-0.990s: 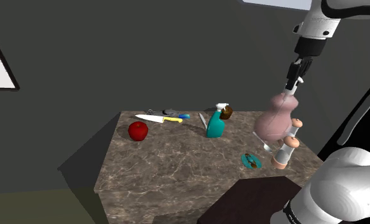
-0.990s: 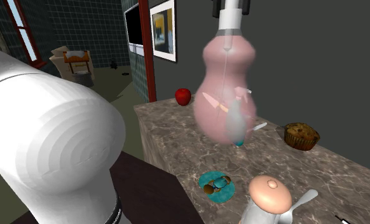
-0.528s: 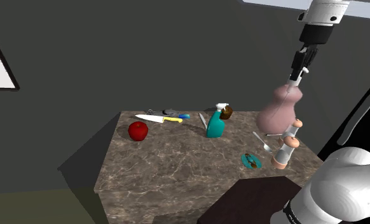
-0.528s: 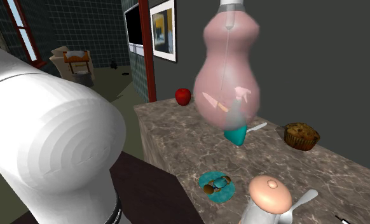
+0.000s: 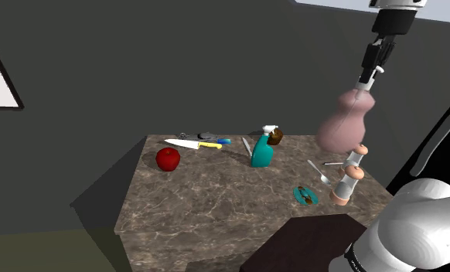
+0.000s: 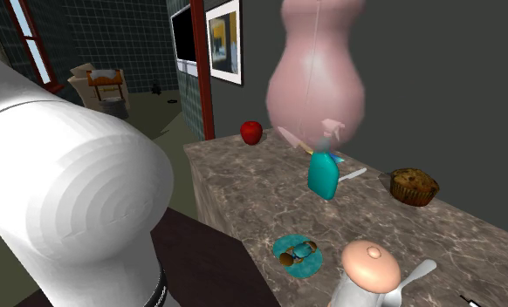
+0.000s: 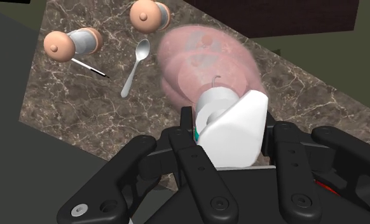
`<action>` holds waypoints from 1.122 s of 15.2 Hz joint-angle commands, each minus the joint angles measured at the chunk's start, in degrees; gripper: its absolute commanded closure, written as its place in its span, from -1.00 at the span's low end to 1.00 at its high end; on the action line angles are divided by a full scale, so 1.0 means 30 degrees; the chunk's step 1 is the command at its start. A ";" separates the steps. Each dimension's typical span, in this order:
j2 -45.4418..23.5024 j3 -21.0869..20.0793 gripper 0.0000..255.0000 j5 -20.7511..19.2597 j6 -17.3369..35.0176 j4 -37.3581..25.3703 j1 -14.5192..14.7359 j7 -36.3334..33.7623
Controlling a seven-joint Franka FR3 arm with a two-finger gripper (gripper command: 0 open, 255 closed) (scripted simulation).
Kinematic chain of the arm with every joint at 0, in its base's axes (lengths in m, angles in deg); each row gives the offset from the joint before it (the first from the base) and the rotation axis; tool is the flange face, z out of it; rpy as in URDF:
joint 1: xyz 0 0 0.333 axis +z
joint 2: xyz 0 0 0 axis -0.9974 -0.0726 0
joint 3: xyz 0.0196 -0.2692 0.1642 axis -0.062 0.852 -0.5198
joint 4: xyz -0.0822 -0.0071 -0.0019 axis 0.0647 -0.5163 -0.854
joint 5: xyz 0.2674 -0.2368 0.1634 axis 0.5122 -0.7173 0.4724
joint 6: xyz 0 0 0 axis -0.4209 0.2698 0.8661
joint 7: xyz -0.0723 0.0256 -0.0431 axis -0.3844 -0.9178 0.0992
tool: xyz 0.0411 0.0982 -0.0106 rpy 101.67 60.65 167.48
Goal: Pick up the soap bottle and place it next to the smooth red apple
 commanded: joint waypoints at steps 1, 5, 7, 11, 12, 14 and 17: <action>-0.0269 -0.0014 1.00 0.0030 -0.0441 -0.0729 0.0026 0.0086; -0.0947 -0.0046 1.00 0.0115 -0.1368 -0.2334 0.0094 0.0243; -0.1311 -0.0054 1.00 0.0154 -0.1841 -0.3172 0.0128 0.0330; -0.2093 -0.0049 1.00 0.0226 -0.2815 -0.4929 0.0195 0.0522; -0.2301 -0.0043 1.00 0.0244 -0.3065 -0.5388 0.0212 0.0574; -0.2734 -0.0024 1.00 0.0277 -0.3574 -0.6332 0.0245 0.0686; -0.2964 -0.0657 1.00 0.0747 -0.3259 -0.6114 0.0362 -0.0226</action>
